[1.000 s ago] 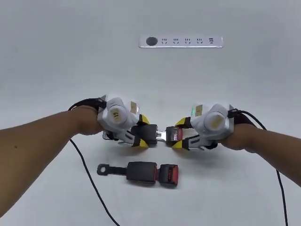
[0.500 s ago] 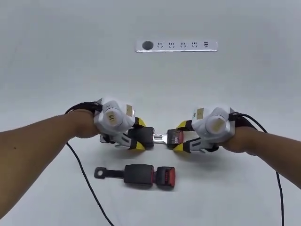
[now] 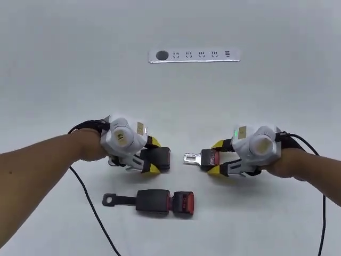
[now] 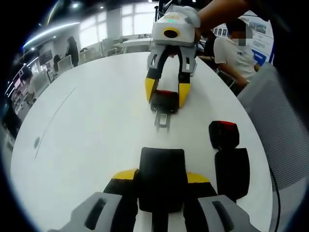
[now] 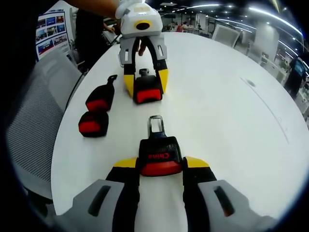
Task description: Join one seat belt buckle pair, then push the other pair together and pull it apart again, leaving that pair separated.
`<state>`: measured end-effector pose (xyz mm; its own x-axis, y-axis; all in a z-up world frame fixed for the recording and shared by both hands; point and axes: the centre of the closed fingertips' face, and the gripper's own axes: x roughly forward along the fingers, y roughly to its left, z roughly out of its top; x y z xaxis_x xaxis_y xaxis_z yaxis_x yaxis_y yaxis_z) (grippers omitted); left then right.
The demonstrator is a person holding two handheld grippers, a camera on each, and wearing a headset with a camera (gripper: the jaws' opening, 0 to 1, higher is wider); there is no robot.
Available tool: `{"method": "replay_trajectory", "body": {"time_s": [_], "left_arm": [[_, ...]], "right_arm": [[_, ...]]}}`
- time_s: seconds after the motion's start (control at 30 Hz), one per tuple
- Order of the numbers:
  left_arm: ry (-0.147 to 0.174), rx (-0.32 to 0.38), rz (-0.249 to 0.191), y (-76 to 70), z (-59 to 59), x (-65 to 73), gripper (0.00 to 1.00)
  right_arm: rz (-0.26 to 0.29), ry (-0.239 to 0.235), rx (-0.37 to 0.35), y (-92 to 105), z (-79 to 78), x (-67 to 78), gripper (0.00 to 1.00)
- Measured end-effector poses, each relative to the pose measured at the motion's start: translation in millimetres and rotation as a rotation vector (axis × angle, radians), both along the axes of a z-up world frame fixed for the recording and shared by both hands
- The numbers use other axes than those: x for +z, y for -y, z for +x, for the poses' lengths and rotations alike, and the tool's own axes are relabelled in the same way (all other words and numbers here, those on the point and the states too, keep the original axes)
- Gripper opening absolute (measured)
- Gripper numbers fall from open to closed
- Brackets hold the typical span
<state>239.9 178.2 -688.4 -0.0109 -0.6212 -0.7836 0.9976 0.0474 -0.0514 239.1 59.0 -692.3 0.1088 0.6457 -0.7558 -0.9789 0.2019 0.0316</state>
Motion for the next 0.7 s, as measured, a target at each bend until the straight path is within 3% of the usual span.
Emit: {"method": "replay_trajectory", "body": {"time_s": [0.47,0.7], "left_arm": [[0.000,-0.001,0.000,-0.5,0.1,-1.0,0.36],[0.000,-0.001,0.003,-1.1,0.4,-1.9,0.36]], "right_arm": [[-0.013,-0.004,-0.018,34.2,0.8,-5.5,0.33],[-0.029,-0.007,-0.019,49.3,-7.2,-4.4,0.33]]}}
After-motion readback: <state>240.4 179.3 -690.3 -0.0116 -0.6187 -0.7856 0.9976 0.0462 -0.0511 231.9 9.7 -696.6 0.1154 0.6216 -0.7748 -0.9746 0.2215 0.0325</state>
